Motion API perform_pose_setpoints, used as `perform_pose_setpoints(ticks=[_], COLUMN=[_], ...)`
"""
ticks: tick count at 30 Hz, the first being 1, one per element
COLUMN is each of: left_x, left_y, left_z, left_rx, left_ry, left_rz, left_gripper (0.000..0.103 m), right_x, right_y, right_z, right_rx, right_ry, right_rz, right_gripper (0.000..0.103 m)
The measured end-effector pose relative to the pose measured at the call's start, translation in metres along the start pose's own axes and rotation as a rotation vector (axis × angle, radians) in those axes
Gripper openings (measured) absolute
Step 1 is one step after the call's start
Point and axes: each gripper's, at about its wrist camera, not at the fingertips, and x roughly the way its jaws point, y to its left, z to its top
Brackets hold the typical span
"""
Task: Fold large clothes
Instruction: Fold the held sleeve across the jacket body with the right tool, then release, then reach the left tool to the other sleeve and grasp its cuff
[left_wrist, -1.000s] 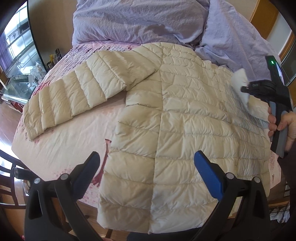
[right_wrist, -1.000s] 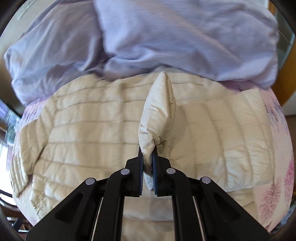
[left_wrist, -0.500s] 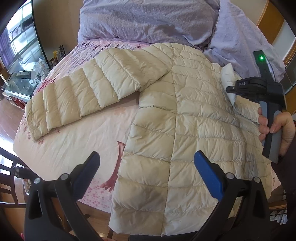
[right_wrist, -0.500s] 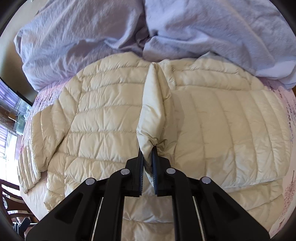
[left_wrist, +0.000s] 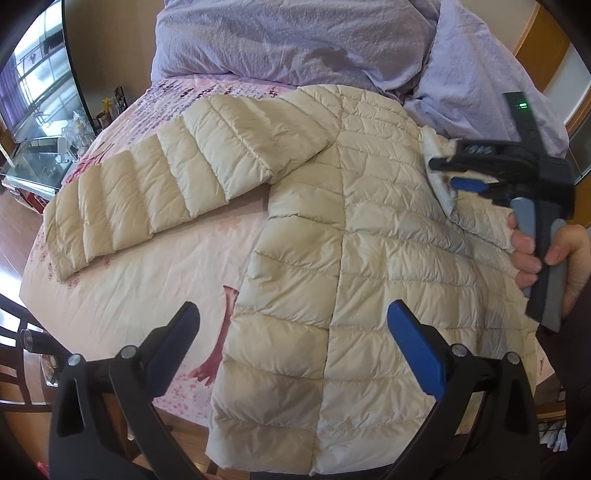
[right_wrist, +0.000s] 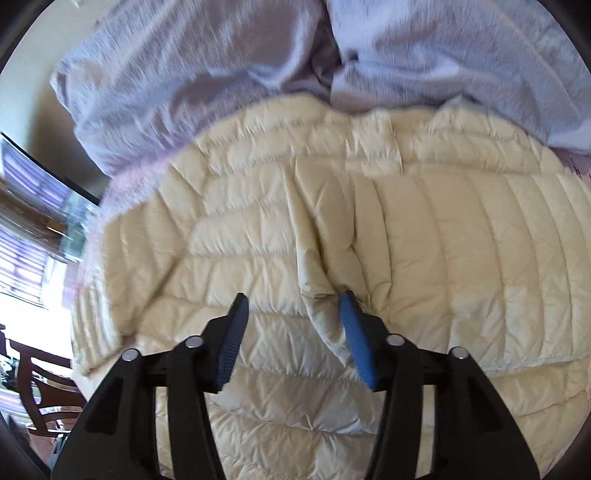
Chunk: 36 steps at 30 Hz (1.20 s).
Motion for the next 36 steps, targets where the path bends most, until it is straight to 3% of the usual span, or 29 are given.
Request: perform_pose_setpoints(ticks=[5,8,11,15,17,24,26,31,36], left_x=[0.003,0.004,0.005,0.007,0.007,0.005,0.005,0.005,0.005], left_y=[0.003,0.009,0.017,0.037,0.051,0.093,0.113,0.171,0.223], left_z=[0.001,0.003,0.006,0.011,0.014,0.023,0.027,0.029,0.03], left_rx=[-0.025,-0.039,-0.061,-0.112,-0.144,-0.214,-0.261,-0.404,-0.517], left_ry=[0.005,0.005,0.003,0.008,0.001,-0.017,-0.017,-0.001,-0.009], left_rz=[-0.002,0.0,0.011,0.027,0.044,0.145,0.173,0.257,0.257], left_gripper=[0.101,0.101,0.101,0.101,0.101,0.101,0.101,0.101,0.101], right_x=[-0.03,-0.027,-0.011,0.005,0.011,0.03,0.04,0.055,0.059], right_y=[-0.025,-0.052,-0.069,-0.067,-0.057,-0.043,-0.038,-0.023,-0.027], right_z=[0.011,0.012,0.006,-0.004,-0.008,-0.017,-0.02,-0.029,-0.026], right_rx=[0.051,0.09,0.118,0.116,0.094,0.093,0.083,0.028,0.041], right_ry=[-0.11,-0.115,-0.066,-0.032,-0.031,-0.018,-0.006,-0.005,0.014], right_rz=[-0.019,-0.189,-0.275,-0.29,-0.292,-0.315,-0.334,-0.398,-0.398], right_gripper=[0.055,0.055,0.055,0.056,0.065,0.075,0.083,0.088,0.092])
